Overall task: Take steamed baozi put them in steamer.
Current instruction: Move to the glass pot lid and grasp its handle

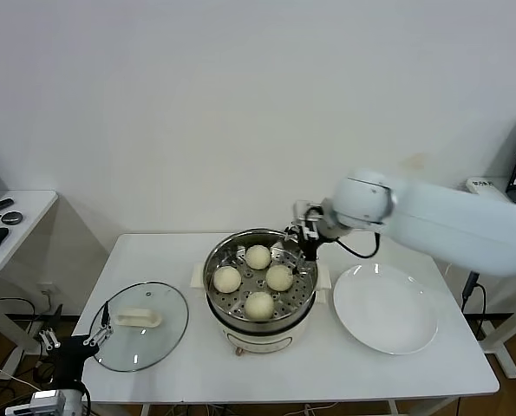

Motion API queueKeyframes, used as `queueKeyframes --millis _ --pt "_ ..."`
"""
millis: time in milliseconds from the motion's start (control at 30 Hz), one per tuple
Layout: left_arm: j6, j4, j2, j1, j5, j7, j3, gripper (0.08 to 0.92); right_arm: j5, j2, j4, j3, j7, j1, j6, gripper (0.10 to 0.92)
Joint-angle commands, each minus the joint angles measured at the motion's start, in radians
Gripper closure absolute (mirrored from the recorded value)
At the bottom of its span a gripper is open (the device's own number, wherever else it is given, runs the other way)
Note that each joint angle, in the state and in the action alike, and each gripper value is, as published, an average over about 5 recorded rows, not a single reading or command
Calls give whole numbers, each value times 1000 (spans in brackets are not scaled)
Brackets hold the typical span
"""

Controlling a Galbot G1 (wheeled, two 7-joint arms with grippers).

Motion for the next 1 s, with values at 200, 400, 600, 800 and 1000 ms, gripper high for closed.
queueKeyframes --millis 200,400,600,800,1000 --pt "0 -1 -14 6 8 4 9 177 -224 -210 217 1310 537 -1428 405 203" --pt "1 6 -14 11 25 -2 23 177 -532 149 187 1693 497 -1816 650 203" --pt "54 10 17 24 114 -71 53 177 -676 509 187 1918 457 -1964 847 203" --pt "50 101 60 3 495 -194 45 177 -635 694 235 2040 458 -2084 906 203" --pt "-55 249 140 20 1131 -232 -30 177 -562 702 271 2137 489 -2181 875 203"
